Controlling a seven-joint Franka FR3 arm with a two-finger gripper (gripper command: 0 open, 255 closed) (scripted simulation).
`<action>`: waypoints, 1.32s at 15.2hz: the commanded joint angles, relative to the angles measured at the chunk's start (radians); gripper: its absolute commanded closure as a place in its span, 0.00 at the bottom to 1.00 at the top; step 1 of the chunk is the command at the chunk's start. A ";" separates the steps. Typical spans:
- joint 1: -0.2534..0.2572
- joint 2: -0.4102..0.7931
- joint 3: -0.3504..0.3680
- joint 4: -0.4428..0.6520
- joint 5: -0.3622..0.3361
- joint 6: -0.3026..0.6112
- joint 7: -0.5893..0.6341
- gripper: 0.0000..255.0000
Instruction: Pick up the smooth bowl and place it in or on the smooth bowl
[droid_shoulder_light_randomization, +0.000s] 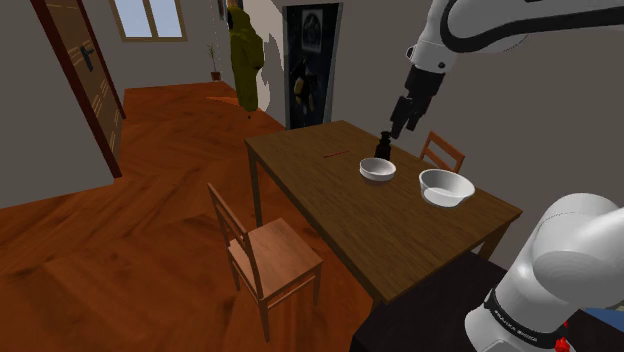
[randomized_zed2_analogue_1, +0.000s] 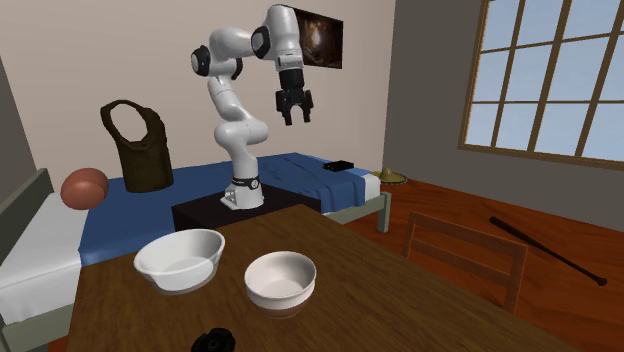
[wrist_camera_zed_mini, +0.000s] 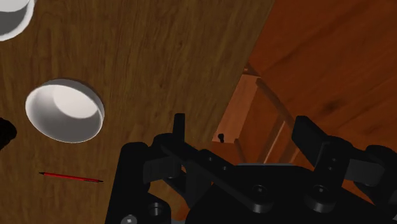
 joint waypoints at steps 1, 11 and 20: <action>-0.006 0.045 -0.020 -0.020 -0.016 0.067 -0.026 0.00; -0.024 0.344 -0.113 -0.022 -0.054 0.376 -0.144 0.00; -0.036 0.680 -0.181 0.095 0.004 0.600 -0.282 0.00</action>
